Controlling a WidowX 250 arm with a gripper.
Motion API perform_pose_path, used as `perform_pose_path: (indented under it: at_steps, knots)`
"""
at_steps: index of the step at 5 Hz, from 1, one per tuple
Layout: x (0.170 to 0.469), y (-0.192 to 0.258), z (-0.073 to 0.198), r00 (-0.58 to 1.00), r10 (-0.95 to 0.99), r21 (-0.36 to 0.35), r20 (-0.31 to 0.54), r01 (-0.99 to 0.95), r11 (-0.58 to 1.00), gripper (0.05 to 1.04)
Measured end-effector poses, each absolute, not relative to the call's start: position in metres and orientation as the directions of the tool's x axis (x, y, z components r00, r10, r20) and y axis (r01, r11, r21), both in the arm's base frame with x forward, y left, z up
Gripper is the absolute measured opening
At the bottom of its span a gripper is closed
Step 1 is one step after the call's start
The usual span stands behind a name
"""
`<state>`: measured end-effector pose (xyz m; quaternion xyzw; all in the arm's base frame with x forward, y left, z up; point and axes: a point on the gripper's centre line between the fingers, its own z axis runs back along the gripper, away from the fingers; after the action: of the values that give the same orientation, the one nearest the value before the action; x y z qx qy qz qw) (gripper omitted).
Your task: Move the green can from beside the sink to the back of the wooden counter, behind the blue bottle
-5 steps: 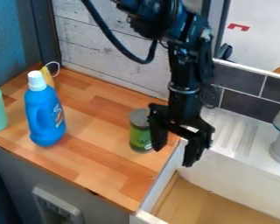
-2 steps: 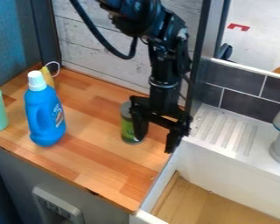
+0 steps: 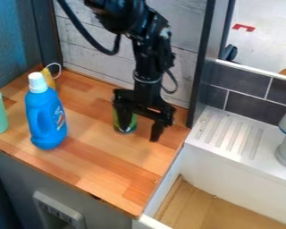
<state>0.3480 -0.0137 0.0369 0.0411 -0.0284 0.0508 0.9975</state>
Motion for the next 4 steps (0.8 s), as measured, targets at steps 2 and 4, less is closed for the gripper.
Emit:
perform_pose_path:
  at_steps: [2, 4]
  knots:
    - [0.368, 0.04, 0.042, 0.924, 0.343, -0.019, 0.171, -0.345, 0.938, 1.008]
    - [0.375, 0.075, 0.042, 0.853, 0.487, -0.057, 0.19, -0.485, 0.872, 1.008]
